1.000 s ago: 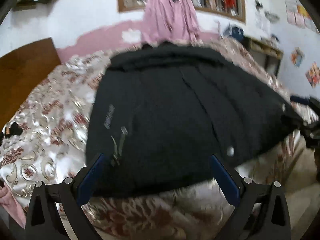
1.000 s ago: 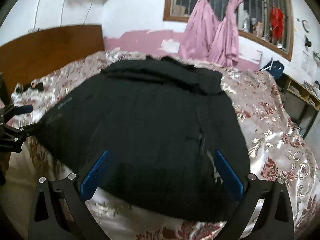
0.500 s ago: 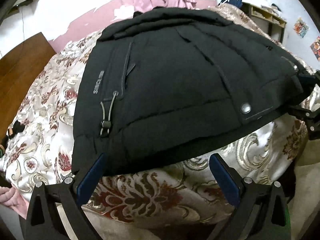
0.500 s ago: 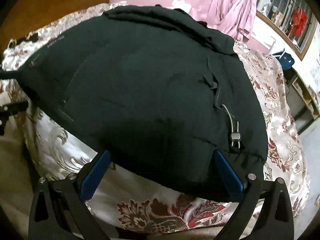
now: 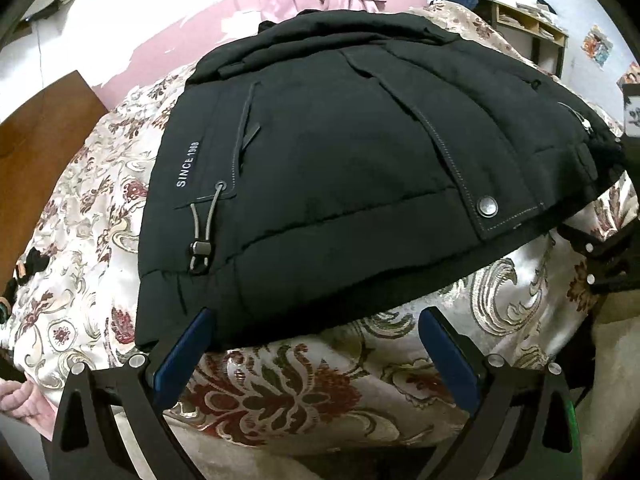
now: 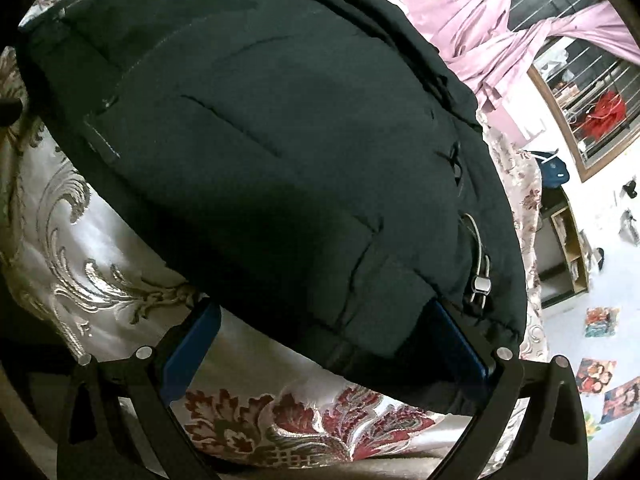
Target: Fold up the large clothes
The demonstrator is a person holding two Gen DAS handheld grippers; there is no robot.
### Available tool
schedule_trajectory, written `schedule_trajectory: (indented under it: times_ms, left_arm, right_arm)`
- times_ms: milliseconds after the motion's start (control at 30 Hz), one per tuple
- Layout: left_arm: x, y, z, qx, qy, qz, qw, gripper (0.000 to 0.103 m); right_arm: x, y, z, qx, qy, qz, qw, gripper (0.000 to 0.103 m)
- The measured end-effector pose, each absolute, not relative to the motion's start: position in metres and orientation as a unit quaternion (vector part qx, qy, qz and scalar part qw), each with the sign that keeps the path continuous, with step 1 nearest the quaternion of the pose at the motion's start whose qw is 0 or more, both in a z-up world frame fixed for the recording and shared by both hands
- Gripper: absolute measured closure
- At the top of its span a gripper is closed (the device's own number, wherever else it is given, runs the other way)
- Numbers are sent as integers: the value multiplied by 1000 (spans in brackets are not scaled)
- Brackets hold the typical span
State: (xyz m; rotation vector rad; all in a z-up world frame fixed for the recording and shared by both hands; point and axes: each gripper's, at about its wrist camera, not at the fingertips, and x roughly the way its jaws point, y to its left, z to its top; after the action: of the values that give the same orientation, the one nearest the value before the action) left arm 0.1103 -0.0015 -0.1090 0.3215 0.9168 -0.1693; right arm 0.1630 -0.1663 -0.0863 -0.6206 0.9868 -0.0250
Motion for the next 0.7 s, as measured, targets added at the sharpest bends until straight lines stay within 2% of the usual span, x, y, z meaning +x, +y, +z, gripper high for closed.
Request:
schedule_trajectory:
  times_ms: [200,333,533,700]
  left_arm:
    - [108,-10,-115,182,444,-90,872,0]
    - [104,-17,-118,207,440,-81,870,0]
    - [93,-29,-118,253,413,-79,871,0]
    - [91,-37,-123,282,406,-72,866,0]
  right_arm:
    - [162,-174,-70,-241,437,-17,866,1]
    - [153,-183,-52,-191,390,-13,901,1]
    - [131,-187,-42,-165,341,-9,925,1]
    - [136,-200,-43,-151,331,-6,932,1]
